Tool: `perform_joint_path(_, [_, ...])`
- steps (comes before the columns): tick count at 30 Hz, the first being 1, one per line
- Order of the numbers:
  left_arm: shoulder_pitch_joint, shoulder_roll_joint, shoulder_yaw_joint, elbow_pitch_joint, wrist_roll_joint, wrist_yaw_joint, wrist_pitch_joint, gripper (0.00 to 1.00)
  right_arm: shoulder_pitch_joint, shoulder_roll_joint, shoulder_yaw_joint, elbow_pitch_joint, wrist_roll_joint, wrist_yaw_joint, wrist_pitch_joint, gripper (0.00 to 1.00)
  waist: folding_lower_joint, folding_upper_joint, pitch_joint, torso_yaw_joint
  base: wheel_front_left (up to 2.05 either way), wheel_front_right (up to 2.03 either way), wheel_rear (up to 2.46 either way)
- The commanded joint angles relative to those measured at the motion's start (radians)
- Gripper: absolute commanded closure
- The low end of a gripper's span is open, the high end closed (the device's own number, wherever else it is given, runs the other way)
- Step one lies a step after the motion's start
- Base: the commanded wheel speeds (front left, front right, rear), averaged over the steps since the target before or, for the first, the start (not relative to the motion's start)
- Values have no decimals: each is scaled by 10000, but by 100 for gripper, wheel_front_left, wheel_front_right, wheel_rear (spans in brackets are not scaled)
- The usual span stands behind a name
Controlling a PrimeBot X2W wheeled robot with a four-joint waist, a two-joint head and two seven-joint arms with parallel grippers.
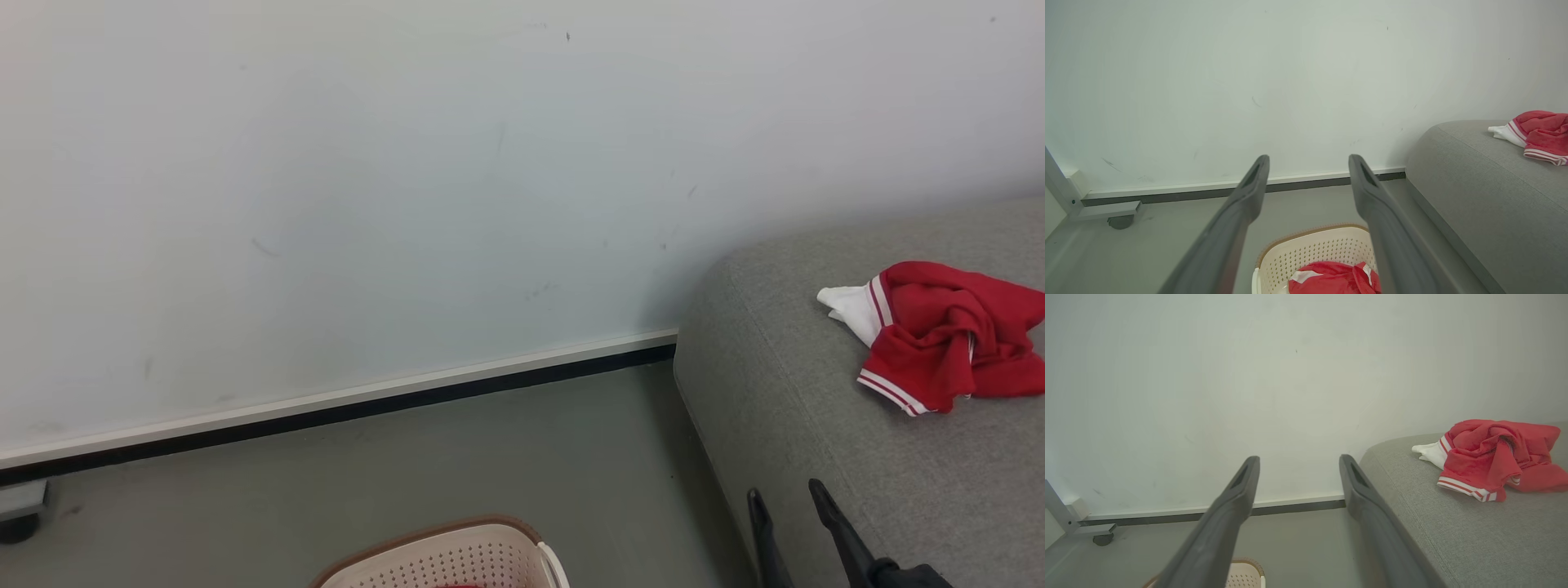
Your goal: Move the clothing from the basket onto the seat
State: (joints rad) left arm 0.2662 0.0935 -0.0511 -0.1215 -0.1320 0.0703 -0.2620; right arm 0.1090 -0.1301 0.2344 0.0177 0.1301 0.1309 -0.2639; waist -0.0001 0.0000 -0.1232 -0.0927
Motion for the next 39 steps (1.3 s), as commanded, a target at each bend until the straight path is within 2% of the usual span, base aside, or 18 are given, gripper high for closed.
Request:
perform_joint_path(1, [147, -6, 60, 45, 91, -60, -36, 0, 64, 12, 45, 38, 0, -3, -8, 0, 1, 0, 4, -4, 0, 0, 0])
perform_joint_path(7, [158, -203, 293, 106, 297, -306, -36, 0, 7, -147, 319, 248, 263, -4, -8, 0, 1, 0, 13, -6, 0, 0, 0])
perform_joint_path(28, [-301, -395, 379, 362, 733, -678, -36, 0, -53, -161, 449, 347, 350, -3, -8, 0, 1, 0, 147, 49, 0, 0, 0])
perform_joint_path(39, [-1113, -375, 35, 1510, 859, -1285, -36, 0, -481, -132, 532, 116, 268, -3, -8, 0, 1, 0, 883, -24, 0, 0, 0])
